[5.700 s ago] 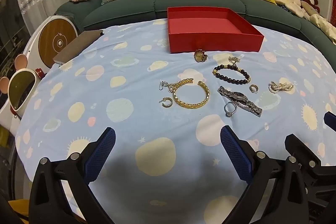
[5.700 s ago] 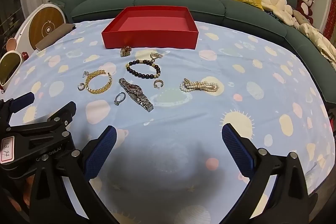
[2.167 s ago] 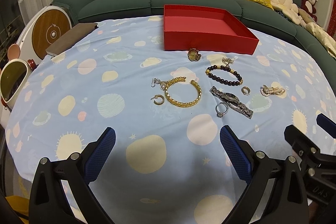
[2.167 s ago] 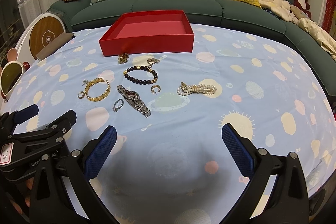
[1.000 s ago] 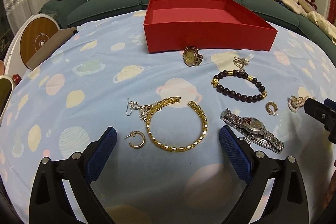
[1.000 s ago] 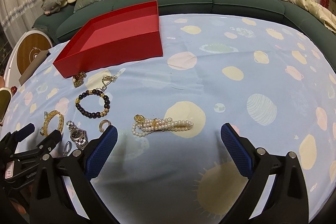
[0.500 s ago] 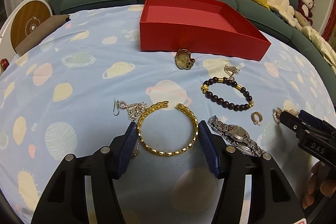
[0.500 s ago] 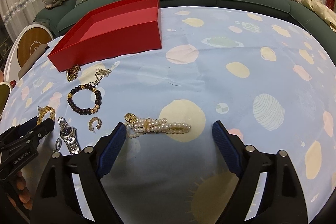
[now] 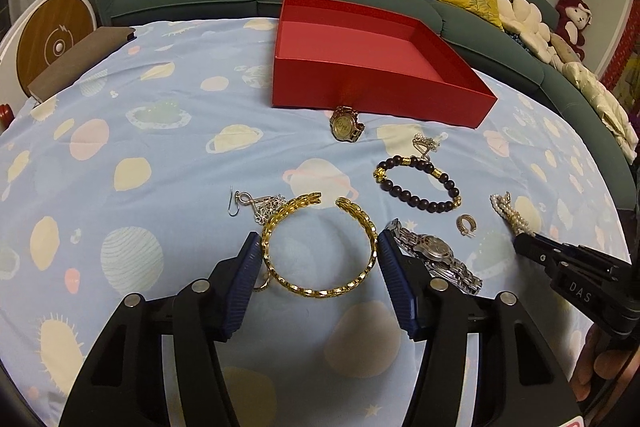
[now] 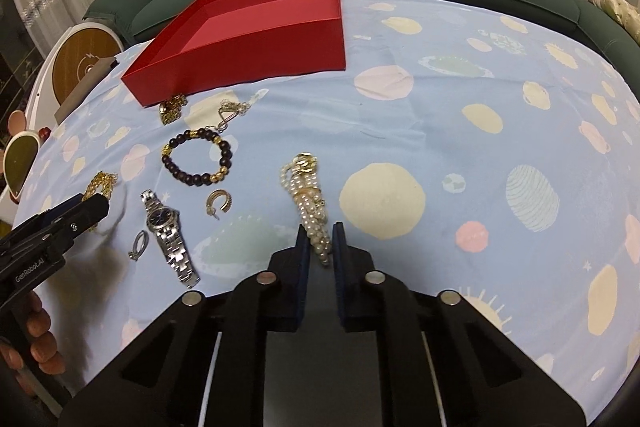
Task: Organize jewelry
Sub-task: 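Carry the gold cuff and pearl strand into the red box with both tools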
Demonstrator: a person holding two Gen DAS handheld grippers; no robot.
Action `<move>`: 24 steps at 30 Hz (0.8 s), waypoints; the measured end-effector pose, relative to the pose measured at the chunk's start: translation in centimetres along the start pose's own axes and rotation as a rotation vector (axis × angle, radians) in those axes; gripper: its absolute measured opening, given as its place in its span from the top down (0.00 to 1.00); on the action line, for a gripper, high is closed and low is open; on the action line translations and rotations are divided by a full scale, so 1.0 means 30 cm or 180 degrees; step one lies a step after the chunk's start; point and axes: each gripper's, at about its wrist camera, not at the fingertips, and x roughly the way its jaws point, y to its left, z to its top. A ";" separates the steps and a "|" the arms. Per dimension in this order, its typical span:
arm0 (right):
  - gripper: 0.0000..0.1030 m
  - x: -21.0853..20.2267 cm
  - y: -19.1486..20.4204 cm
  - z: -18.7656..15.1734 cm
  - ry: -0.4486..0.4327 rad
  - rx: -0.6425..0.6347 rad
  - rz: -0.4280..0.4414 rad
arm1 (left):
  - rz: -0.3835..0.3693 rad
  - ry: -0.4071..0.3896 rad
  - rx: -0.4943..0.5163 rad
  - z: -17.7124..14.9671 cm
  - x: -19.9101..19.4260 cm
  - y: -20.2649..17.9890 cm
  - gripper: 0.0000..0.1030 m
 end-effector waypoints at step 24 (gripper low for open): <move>0.94 -0.313 0.137 0.087 -0.0645 -0.0020 0.0228 | -0.0107 -0.0401 -0.0014 0.067 -0.260 -0.036 0.45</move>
